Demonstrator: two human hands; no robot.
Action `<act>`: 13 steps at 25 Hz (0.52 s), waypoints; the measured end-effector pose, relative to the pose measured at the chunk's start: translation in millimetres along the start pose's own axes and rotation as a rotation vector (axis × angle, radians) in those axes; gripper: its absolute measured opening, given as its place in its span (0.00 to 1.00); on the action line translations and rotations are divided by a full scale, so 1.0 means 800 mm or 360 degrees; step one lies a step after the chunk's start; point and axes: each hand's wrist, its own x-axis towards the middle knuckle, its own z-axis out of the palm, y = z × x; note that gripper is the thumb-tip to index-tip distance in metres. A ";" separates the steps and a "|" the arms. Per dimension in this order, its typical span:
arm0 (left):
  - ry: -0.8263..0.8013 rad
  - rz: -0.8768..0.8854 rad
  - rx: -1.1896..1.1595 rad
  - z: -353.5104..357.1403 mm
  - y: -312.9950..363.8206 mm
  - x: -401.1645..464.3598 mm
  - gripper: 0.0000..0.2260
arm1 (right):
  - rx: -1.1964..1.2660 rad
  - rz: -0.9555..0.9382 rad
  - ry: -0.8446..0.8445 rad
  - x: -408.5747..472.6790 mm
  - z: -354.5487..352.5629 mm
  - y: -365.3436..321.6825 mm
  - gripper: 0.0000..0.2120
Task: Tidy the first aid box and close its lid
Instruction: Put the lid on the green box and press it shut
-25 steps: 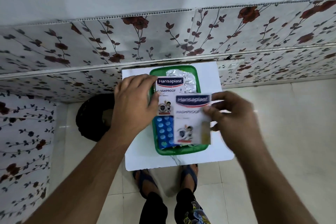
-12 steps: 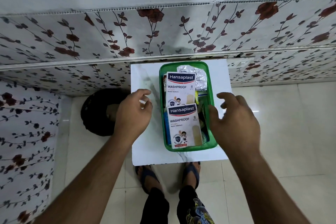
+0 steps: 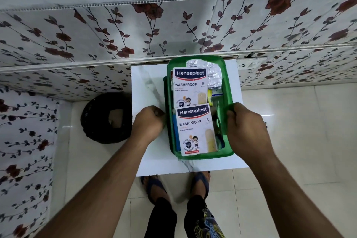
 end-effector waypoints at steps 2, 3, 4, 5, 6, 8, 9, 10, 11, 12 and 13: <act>0.0001 0.0049 0.0158 0.009 -0.002 0.002 0.06 | 0.0106 0.0075 0.0047 -0.004 -0.016 0.014 0.11; -0.0005 0.0052 0.0199 0.012 0.000 0.000 0.08 | 0.0135 0.0115 0.0063 -0.005 -0.025 0.020 0.11; -0.0009 0.0037 0.0181 0.011 0.002 -0.002 0.10 | 0.0150 0.0146 0.0073 -0.005 -0.032 0.027 0.11; 0.0008 0.0001 0.0087 0.007 0.005 -0.006 0.11 | 0.0148 0.0166 0.0074 -0.006 -0.039 0.032 0.11; 0.0063 -0.0038 -0.0034 -0.002 0.008 -0.011 0.12 | 0.0135 0.0179 0.0065 -0.006 -0.044 0.037 0.11; 0.0265 -0.0003 -0.0101 -0.028 0.017 -0.029 0.13 | 0.0103 0.0201 0.0018 -0.007 -0.047 0.047 0.11; 0.0353 0.0058 -0.0058 -0.043 0.024 -0.042 0.13 | 0.0081 0.0206 -0.0014 -0.008 -0.043 0.048 0.11; 0.0421 0.0119 -0.0014 -0.057 0.031 -0.055 0.13 | 0.0054 0.0200 -0.0050 -0.009 -0.037 0.048 0.11; 0.0468 0.0172 0.0030 -0.073 0.044 -0.070 0.13 | 0.0036 0.0185 -0.0081 -0.011 -0.030 0.044 0.11; 0.0505 0.0217 0.0081 -0.087 0.059 -0.085 0.13 | 0.0034 0.0164 -0.0109 -0.012 -0.021 0.037 0.10; 0.0549 0.0265 0.0147 -0.096 0.073 -0.097 0.14 | 0.0045 0.0136 -0.0137 -0.014 -0.011 0.029 0.10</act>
